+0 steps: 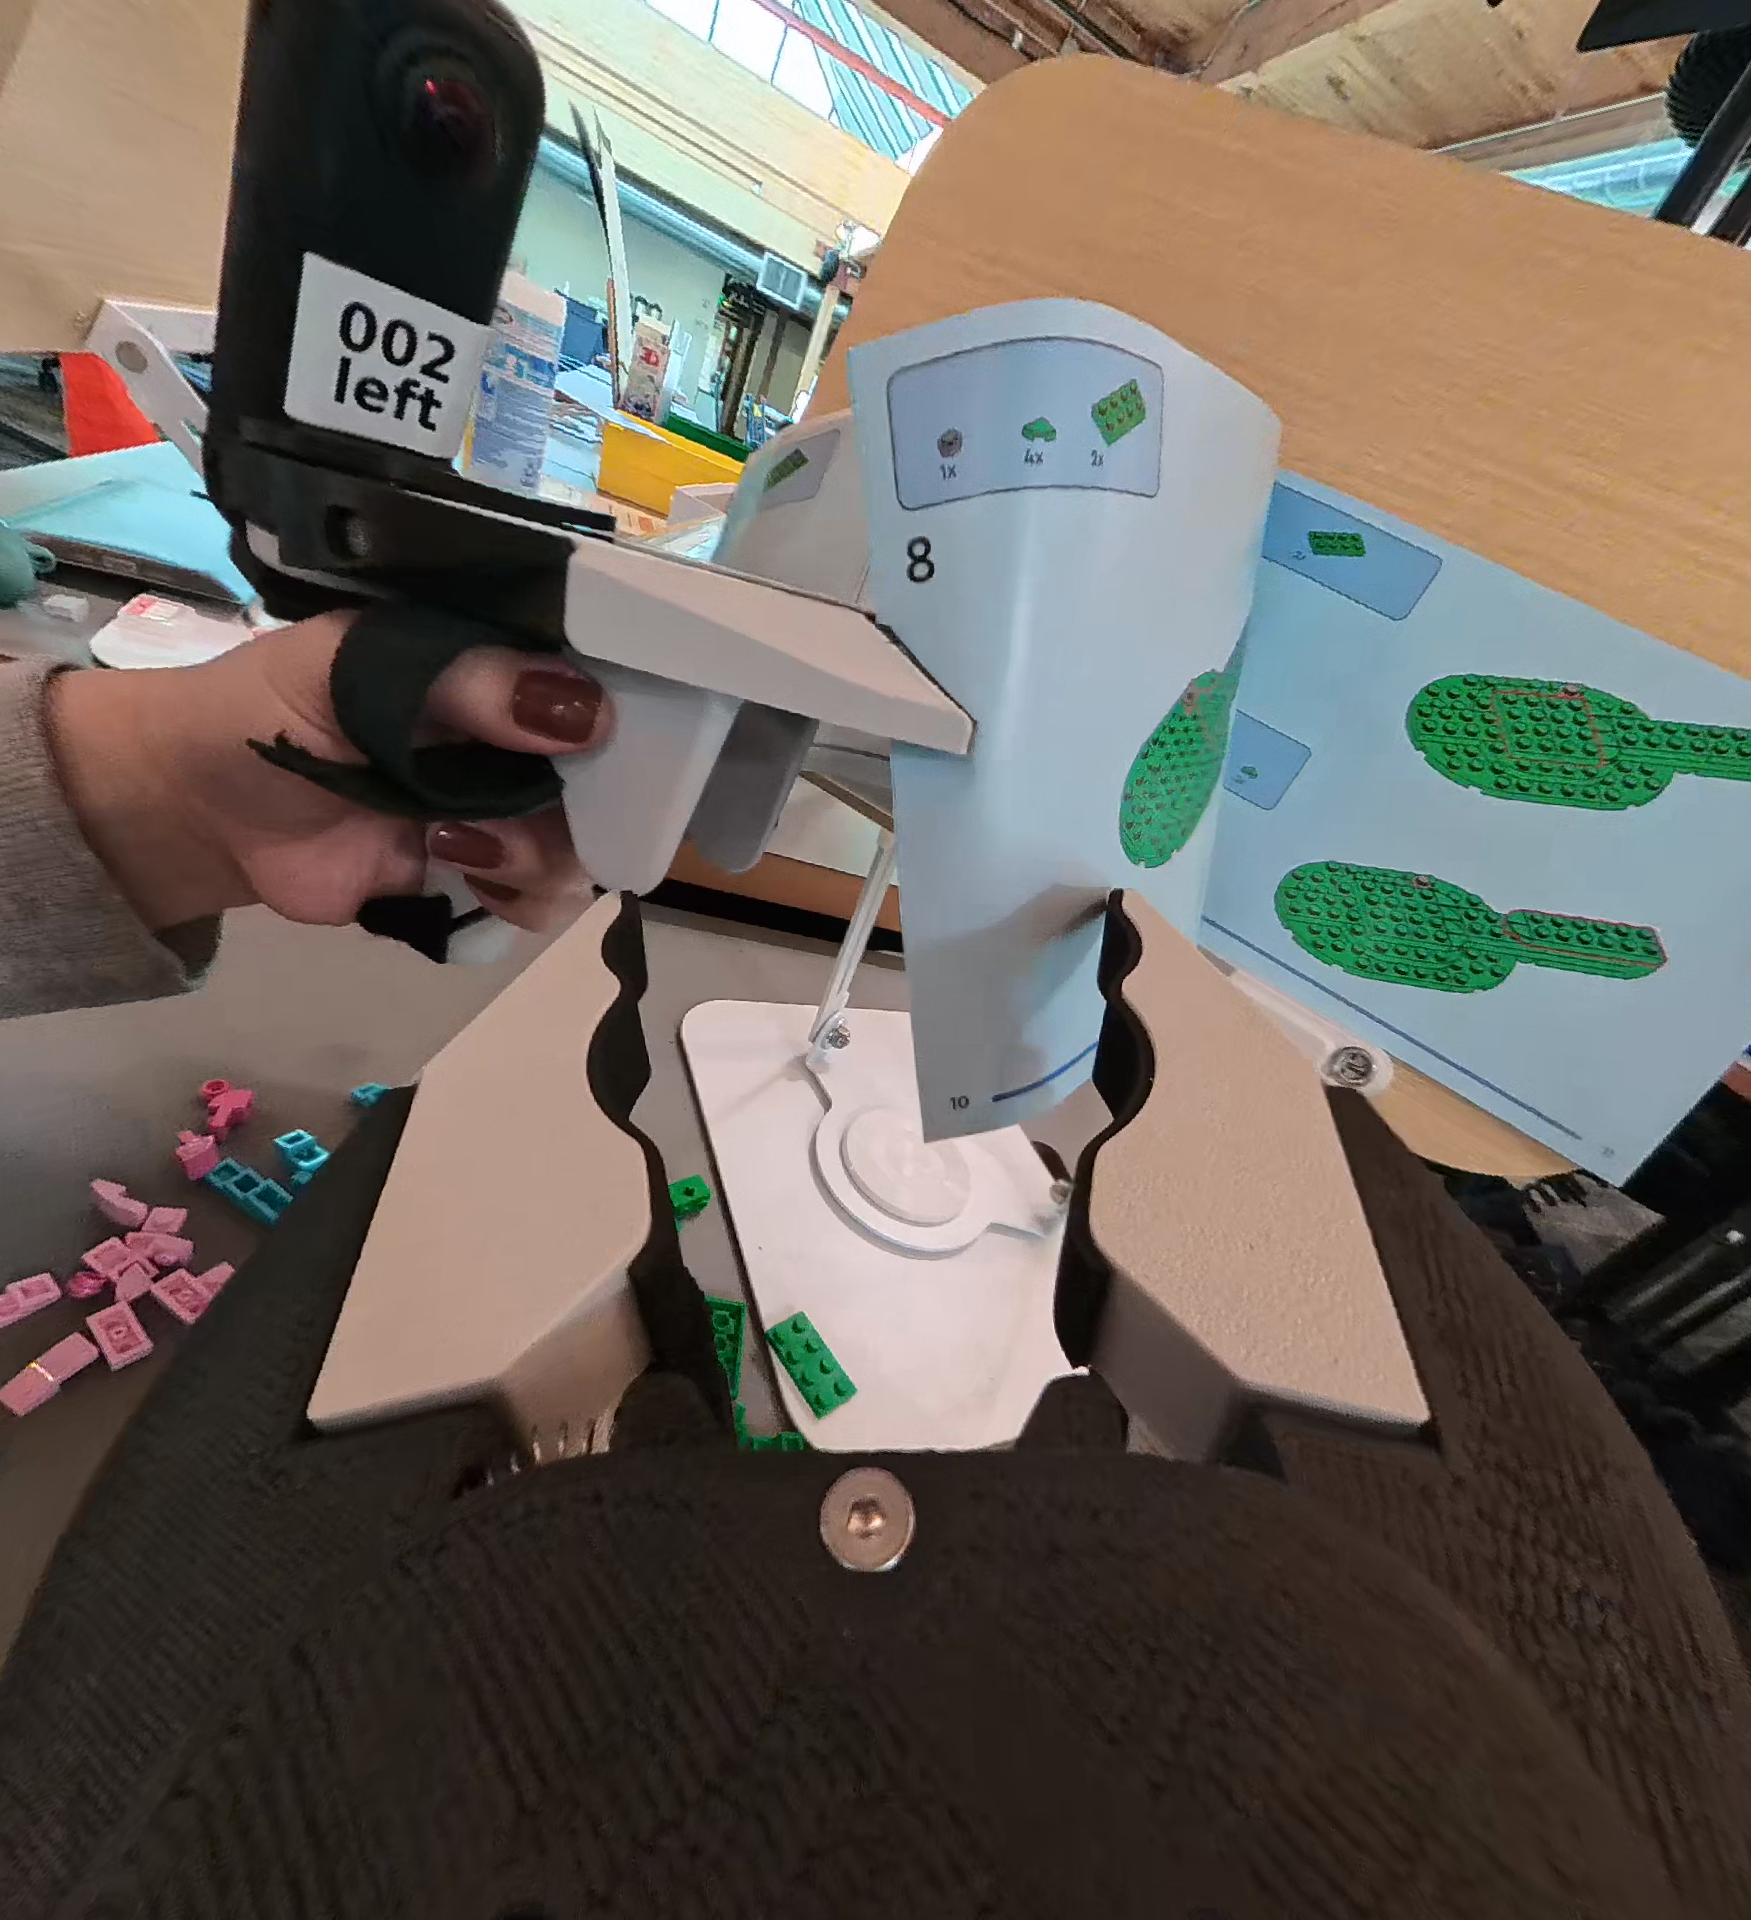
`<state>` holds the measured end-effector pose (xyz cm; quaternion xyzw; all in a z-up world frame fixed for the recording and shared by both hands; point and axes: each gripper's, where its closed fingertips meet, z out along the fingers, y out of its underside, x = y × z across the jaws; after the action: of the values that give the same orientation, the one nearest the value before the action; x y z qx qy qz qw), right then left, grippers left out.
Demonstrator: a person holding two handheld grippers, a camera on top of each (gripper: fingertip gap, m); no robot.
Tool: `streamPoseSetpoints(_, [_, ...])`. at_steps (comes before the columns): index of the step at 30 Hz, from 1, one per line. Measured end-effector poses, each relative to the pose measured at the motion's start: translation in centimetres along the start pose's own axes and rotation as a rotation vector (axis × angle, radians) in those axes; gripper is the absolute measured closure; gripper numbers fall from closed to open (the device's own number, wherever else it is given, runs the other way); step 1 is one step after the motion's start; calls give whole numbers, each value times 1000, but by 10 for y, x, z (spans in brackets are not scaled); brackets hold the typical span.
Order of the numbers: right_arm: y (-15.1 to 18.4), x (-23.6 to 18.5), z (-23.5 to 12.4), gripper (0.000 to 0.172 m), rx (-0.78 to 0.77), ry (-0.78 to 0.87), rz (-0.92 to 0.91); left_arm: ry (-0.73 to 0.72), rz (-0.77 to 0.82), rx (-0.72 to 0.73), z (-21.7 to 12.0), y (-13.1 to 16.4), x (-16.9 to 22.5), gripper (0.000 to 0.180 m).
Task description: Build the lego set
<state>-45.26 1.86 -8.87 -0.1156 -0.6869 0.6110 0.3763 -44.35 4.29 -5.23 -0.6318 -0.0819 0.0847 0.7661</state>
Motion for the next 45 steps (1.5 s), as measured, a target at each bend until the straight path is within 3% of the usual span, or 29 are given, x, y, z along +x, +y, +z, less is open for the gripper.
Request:
streamPoseSetpoints(7, [2, -7, -2, 87, -14, -62, -25, 79, -6, -6, 0, 2, 11, 169])
streamPoseSetpoints(22, [5, -8, -4, 91, -5, -80, -21, 18, 39, 2, 7, 3, 8, 180])
streamPoseSetpoints(27, [5, -11, -3, 92, -8, -90, -35, 33, 51, -3, 5, 3, 9, 163])
streamPoseSetpoints(32, [4, -13, -3, 92, -1, -102, -31, 15, 66, 0, 3, 3, 6, 180])
streamPoseSetpoints(37, [3, -12, -4, 92, 1, -101, -31, 16, 63, -2, 3, 4, 6, 180])
streamPoseSetpoints(40, [3, -13, -4, 92, 1, -104, -35, 20, 63, -2, 2, 4, 6, 169])
streamPoseSetpoints(45, [3, -17, -3, 92, 3, -120, -40, 15, 92, -26, -1, 8, 4, 172])
